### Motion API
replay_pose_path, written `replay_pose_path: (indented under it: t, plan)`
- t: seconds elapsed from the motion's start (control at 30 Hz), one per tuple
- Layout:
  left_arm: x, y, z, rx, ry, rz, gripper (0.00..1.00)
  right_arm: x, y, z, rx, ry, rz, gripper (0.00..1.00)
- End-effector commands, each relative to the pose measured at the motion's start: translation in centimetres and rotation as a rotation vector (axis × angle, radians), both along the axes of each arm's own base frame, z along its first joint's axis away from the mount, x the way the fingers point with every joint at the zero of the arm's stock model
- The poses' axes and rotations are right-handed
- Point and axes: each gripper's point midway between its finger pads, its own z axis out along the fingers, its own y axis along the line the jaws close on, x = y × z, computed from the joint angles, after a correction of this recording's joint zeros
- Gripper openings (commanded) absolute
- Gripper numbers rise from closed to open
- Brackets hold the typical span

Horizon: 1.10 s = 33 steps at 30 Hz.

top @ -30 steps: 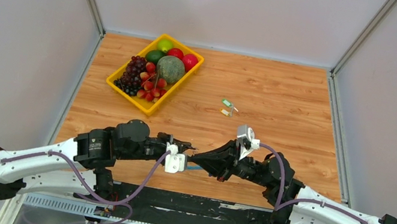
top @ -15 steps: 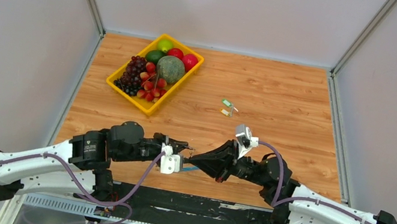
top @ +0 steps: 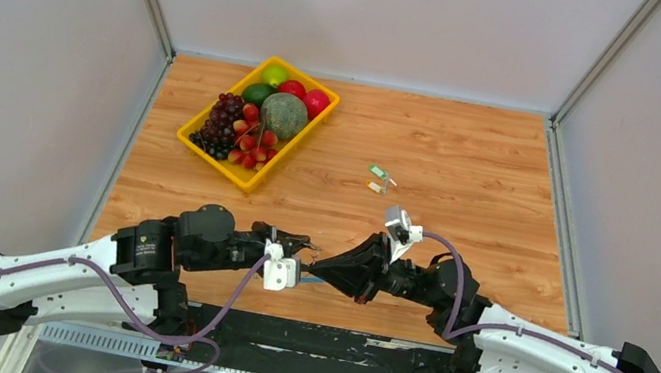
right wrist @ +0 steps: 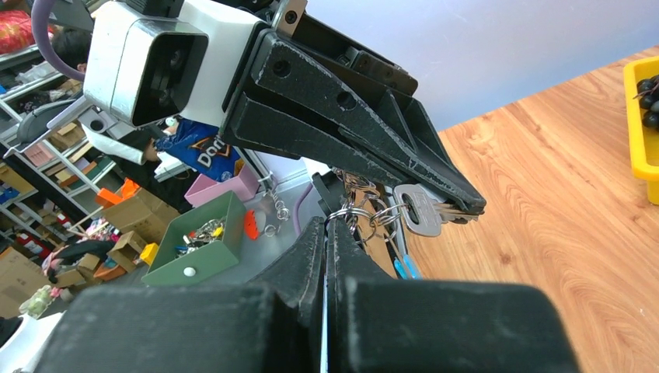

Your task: Remove the keys from the keyring

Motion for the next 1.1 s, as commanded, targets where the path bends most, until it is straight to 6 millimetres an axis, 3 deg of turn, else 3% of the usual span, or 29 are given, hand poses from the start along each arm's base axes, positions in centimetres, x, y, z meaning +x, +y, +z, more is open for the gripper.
replay_pose_path:
  t: [0.0,1.07]
  plan:
    - [2.8,1.1,4.2,-0.14,-0.085,0.158,0.0,-4.0,0.1,-1.1,-0.037,0.034,0.208,0.0]
    - [2.7,1.6,4.9,-0.179,-0.104,0.163,0.0,-5.3,0.6,-6.7,-0.117,0.185,0.285,0.0]
